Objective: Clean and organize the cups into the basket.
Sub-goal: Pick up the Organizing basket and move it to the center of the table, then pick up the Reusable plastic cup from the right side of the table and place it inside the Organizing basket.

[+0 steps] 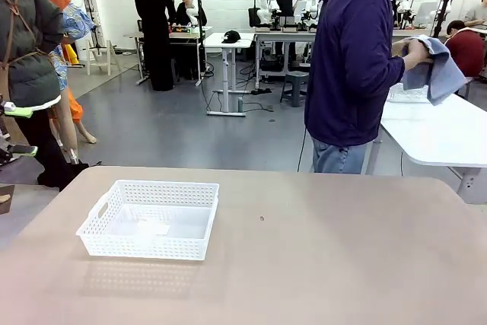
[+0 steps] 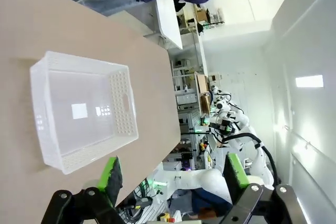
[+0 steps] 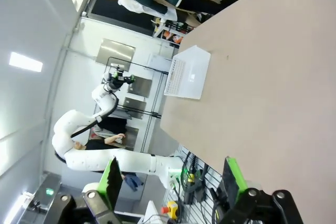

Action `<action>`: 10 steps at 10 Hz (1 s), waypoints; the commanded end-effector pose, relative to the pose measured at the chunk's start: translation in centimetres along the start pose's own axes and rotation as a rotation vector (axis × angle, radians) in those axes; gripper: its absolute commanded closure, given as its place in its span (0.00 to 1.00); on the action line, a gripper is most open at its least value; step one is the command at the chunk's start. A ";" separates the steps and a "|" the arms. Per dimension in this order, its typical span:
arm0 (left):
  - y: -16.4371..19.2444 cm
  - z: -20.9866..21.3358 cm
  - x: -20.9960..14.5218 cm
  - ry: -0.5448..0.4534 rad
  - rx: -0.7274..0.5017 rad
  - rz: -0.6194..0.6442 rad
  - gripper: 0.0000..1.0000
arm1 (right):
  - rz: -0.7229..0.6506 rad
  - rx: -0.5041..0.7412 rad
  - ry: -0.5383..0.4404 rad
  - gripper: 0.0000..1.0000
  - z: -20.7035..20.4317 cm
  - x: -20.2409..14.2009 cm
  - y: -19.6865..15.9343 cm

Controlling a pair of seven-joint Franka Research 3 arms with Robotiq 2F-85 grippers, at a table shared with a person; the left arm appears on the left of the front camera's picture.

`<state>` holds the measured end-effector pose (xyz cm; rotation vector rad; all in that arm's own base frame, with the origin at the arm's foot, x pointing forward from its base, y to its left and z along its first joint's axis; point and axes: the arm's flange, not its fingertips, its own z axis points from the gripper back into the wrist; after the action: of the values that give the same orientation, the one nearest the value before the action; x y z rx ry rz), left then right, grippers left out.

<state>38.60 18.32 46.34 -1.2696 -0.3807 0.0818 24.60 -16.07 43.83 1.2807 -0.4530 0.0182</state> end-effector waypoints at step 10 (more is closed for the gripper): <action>0.7 3.0 -0.6 -0.063 0.076 -0.008 0.00 | -0.013 0.074 -0.101 0.00 3.9 -2.1 -1.2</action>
<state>37.19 21.08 46.23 -1.1839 -0.4367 0.1347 22.15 -19.46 43.05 1.3622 -0.5366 -0.0456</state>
